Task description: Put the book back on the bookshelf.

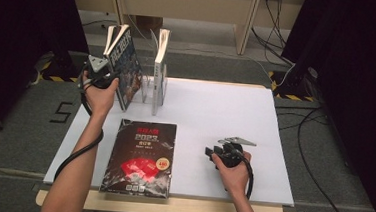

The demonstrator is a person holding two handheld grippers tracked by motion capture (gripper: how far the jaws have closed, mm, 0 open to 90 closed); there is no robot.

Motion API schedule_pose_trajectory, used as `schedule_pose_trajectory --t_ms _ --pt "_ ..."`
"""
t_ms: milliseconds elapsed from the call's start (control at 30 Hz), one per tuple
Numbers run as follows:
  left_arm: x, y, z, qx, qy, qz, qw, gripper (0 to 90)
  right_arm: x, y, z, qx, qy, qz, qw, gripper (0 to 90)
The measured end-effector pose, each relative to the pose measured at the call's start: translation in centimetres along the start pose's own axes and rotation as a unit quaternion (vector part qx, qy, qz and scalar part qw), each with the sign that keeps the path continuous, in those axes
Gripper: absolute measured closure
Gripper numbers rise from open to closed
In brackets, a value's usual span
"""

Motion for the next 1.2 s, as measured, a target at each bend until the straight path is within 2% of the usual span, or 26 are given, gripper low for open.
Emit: schedule_pose_trajectory --t_ms 200,733,833,933,1067,1200 --pt "-0.7 0.3 0.1 -0.019 0.009 0.006 0.9998 61.3 0.0 0.0 0.1 0.000 -0.001 0.000 1.0000 57.7" --pt "-2.6 0.8 0.4 -0.039 0.024 0.022 0.9987 56.1 -0.1 -0.1 0.3 -0.006 0.000 0.000 1.0000 57.8" --pt "-3.1 1.1 0.5 -0.056 0.030 0.030 0.9975 54.0 0.0 -0.1 0.4 -0.005 0.000 0.002 1.0000 57.7" --pt "-3.6 1.4 0.7 -0.064 0.030 0.035 0.9969 52.9 0.0 -0.2 0.4 -0.010 0.000 0.000 0.9999 57.8" --pt "-4.3 1.8 0.9 -0.078 0.041 0.045 0.9951 50.9 -0.1 -0.3 0.6 -0.006 -0.001 0.001 1.0000 57.7" --pt "-5.3 2.3 1.0 -0.081 0.054 0.064 0.9931 49.3 -0.2 -0.4 0.8 -0.008 0.000 -0.001 1.0000 57.7"
Point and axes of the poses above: each handheld gripper's, and its own axes: x roughly forward along the jaws, y roughly out of its underside, z roughly to its left, the point moved 2 cm from there along x, roughly forward along the jaws, and after that the axes turned 6 degrees about -x, right-handed, at the moved point
